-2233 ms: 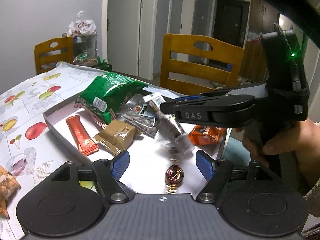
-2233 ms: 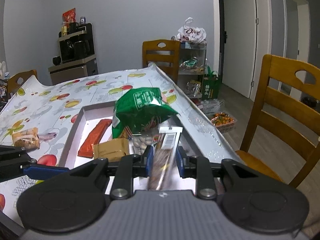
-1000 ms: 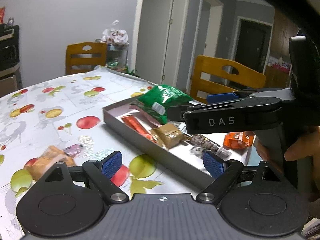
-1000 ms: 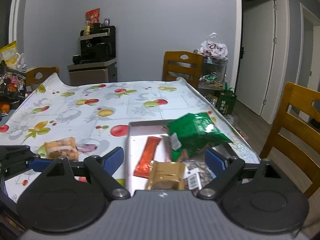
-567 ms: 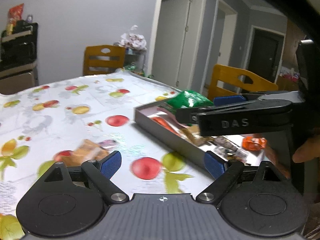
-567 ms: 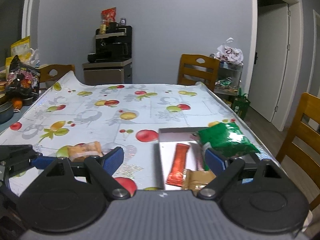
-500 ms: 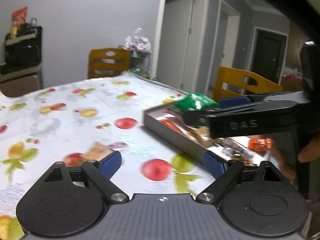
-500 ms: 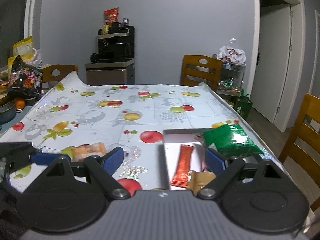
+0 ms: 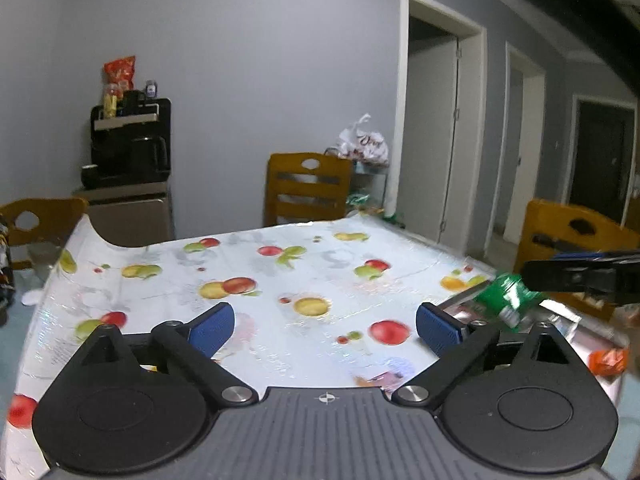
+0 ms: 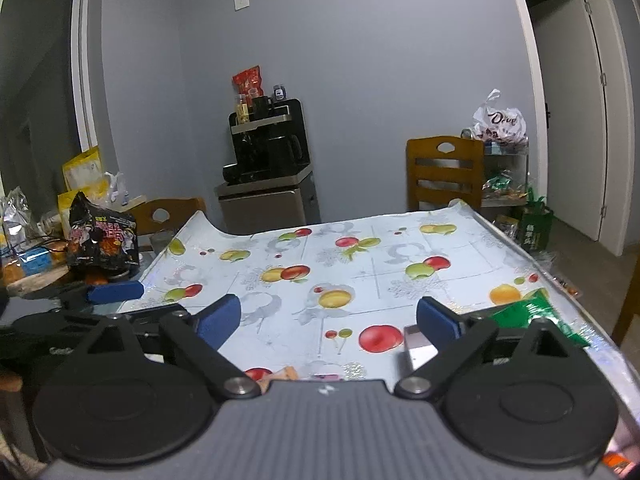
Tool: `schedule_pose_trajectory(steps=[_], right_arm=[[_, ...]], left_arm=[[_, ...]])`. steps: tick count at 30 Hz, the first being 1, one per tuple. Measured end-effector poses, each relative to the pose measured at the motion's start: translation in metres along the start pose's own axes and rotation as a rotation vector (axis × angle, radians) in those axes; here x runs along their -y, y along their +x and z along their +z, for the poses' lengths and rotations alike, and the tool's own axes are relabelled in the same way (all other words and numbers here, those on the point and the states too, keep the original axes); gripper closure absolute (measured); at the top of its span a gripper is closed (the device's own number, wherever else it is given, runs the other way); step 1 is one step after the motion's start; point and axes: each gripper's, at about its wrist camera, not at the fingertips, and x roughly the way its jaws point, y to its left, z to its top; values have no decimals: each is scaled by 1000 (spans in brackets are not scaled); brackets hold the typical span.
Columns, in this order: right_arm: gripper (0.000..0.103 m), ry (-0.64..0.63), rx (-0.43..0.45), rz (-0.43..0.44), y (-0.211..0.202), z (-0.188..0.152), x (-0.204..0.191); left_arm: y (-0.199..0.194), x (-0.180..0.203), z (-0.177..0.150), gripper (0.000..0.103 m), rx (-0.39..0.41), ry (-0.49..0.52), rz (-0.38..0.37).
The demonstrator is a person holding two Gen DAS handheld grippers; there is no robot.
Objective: Organize snacks
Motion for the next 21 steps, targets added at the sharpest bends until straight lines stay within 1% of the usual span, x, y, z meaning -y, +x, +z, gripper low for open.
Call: schedule_pose_trajectory(steps=[2, 5, 7, 12, 13, 15, 21], right_arm=[[7, -16, -26, -3, 4, -4, -2], [7, -26, -63, -13, 10, -12, -2], [7, -17, -81, -13, 14, -18, 1], [7, -9, -114, -21, 20, -27, 7], [7, -6, -117, -24, 20, -28, 8], [7, 4, -126, -27, 22, -32, 13], [7, 13, -144, -38, 25, -38, 21]], left_arm=[[9, 0, -7, 5, -32, 14, 11], [25, 4, -22, 5, -96, 18, -12], [33, 9, -32, 6, -126, 42, -24], [54, 28, -49, 23, -171, 143, -62], [59, 31, -52, 26, -182, 155, -68], [68, 37, -56, 34, -212, 172, -82], [85, 50, -62, 36, -250, 200, -96]])
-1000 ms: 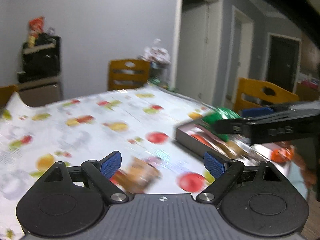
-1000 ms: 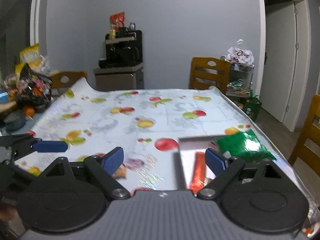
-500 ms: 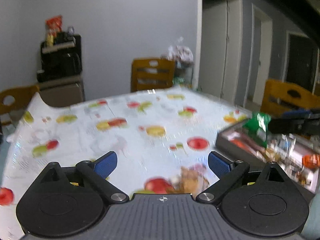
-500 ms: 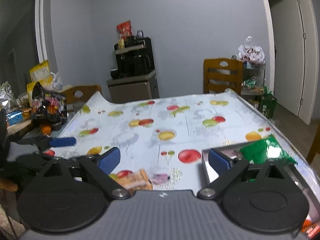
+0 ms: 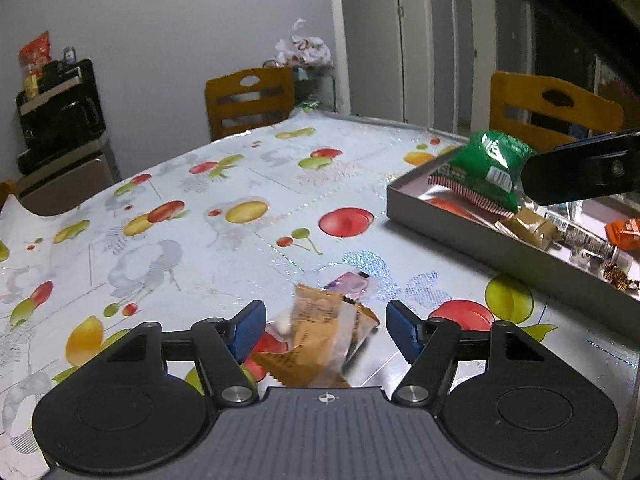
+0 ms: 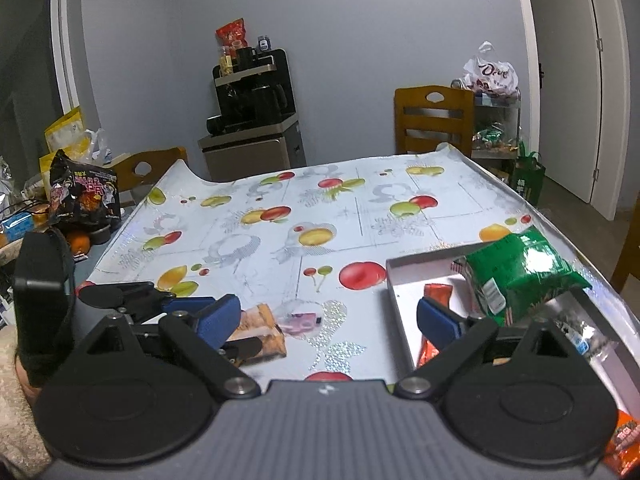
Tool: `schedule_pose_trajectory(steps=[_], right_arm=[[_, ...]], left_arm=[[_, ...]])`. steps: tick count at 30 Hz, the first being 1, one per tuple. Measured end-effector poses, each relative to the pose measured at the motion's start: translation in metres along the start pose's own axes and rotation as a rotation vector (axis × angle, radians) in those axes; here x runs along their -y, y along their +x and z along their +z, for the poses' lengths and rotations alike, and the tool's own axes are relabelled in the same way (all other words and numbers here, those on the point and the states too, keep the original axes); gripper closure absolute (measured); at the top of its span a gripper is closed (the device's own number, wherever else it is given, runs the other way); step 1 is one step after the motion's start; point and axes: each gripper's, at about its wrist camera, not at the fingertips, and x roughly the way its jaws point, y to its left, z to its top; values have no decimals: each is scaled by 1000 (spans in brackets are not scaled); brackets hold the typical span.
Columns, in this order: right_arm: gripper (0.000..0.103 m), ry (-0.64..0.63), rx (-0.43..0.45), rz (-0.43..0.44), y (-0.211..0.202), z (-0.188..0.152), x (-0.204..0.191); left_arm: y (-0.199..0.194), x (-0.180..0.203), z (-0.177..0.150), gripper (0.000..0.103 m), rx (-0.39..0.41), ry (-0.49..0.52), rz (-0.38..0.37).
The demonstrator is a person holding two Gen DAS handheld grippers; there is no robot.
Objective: Organize snacks
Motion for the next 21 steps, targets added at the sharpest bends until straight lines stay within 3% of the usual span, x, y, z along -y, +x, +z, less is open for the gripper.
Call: schedule_pose_trajectory(steps=[2, 6, 16, 19, 21], right_arm=[[7, -2, -6, -1, 2, -1, 1], [7, -7, -14, 1, 4, -3, 1], [7, -34, -51, 27, 16, -7, -12], [7, -101, -63, 39, 29, -8, -25], [7, -213, -72, 42, 42, -10, -39]], left_arm=[[5, 3, 0, 39, -17, 12, 4], [11, 1, -1, 58, -57, 12, 17], [-23, -14, -15, 61, -46, -61, 33], [-37, -22, -23, 61, -46, -85, 75], [-44, -30, -29, 61, -54, -106, 108]])
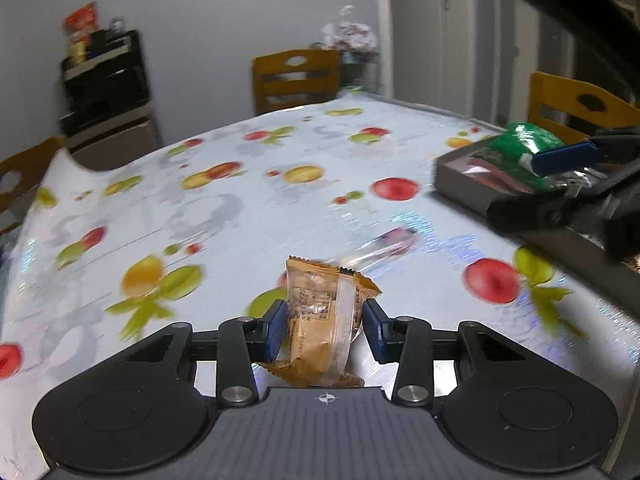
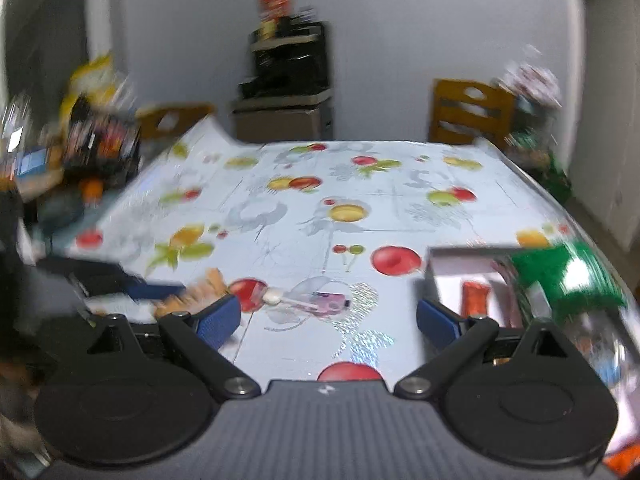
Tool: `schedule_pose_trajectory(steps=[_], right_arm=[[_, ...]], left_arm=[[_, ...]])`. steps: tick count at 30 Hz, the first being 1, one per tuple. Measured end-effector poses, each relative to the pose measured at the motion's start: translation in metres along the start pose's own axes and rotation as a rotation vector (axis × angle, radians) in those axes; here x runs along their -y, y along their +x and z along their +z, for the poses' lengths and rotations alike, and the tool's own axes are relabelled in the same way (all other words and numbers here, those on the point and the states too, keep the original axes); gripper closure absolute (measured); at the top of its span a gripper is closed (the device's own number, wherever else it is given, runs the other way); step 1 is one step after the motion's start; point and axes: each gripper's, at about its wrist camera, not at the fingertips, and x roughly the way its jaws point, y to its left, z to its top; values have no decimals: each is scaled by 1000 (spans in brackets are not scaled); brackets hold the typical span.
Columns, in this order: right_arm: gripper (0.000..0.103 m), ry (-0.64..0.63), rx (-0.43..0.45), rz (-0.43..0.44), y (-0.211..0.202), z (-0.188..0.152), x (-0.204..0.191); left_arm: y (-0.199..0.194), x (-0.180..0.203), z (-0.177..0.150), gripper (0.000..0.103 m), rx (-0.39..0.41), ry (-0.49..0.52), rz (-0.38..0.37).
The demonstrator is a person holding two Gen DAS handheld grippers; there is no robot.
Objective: Organize snacks
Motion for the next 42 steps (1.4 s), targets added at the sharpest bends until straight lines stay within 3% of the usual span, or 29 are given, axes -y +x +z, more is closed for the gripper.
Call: schedule_pose_trajectory(steps=[5, 10, 12, 19, 26, 33, 42], right_arm=[[7, -383, -5, -11, 41, -3, -41], [9, -430, -46, 99, 82, 4, -49], [14, -436, -77, 122, 99, 7, -49], [31, -297, -123, 224, 134, 17, -34], [51, -279, -164, 233, 144, 11, -29], [65, -184, -169, 190, 134, 7, -27], [68, 12, -248, 79, 103, 0, -33]], left_arm=[[-13, -18, -11, 61, -20, -47, 33], [-18, -24, -15, 61, -33, -72, 35], [-19, -24, -15, 61, -35, -78, 33], [-19, -26, -16, 61, -44, -97, 32], [-19, -25, -16, 61, -47, -98, 33], [-17, -25, -15, 61, -52, -100, 35], [-15, -23, -17, 61, -52, -105, 32]])
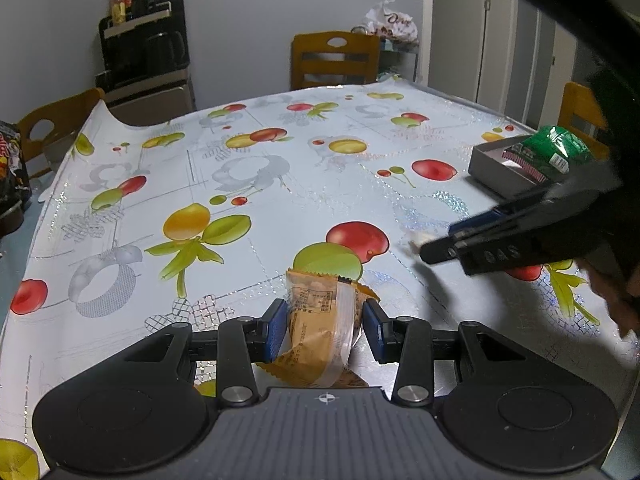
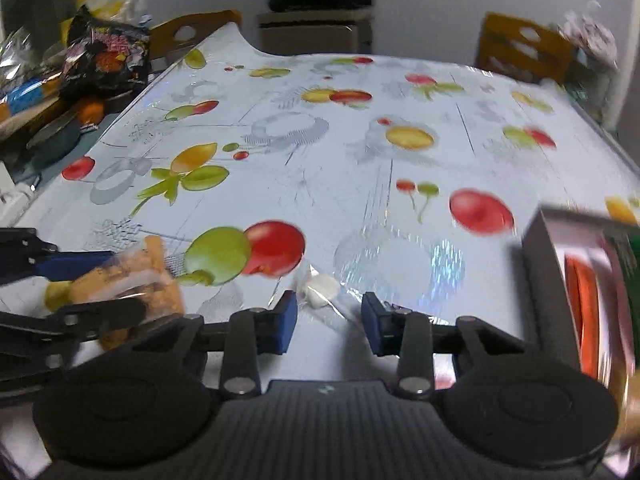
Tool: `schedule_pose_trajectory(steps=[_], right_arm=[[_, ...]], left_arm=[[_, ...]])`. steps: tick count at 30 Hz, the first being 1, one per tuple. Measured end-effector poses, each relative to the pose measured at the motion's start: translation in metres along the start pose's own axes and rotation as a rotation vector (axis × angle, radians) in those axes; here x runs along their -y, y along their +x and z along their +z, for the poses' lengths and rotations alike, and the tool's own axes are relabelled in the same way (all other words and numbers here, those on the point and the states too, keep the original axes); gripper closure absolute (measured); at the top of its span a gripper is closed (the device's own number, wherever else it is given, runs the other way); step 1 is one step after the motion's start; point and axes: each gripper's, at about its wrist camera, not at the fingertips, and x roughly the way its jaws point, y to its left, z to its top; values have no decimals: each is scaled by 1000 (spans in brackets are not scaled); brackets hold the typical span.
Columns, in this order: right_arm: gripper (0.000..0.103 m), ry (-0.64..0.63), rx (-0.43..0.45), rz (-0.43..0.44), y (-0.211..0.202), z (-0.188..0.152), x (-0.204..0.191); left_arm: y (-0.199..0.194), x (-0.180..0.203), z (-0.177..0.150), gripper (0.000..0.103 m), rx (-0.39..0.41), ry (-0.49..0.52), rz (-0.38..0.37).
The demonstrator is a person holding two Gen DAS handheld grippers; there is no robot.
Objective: Organize snacks
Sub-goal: 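Grasp the pink-wrapped lollipop with the right gripper while the left holds the bun packet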
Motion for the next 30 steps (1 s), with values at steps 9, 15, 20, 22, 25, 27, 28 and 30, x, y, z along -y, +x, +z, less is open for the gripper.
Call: schedule_pose_trajectory(steps=[9, 15, 20, 22, 25, 27, 28, 30], right_arm=[[63, 65, -18, 101, -38, -29, -15], [30, -54, 50, 119, -67, -42, -26], [25, -226, 77, 33, -72, -51, -27], [25, -276, 83, 41, -74, -54, -27], [23, -355, 87, 61, -75, -58, -29], [23, -408, 92, 74, -74, -60, -31], [23, -435, 92, 75, -73, -61, -33], [23, -475, 84, 64, -68, -62, -36]], left_arm=[[0, 0, -2, 61, 10, 5, -12], [1, 0, -4, 60, 9, 1, -14], [2, 0, -4, 60, 8, 2, -16], [2, -1, -4, 60, 8, 4, -16], [2, 0, -4, 60, 9, 8, -17], [2, 0, -4, 60, 8, 7, -17], [3, 0, -4, 60, 7, 7, -16], [3, 0, -4, 60, 7, 7, -16]])
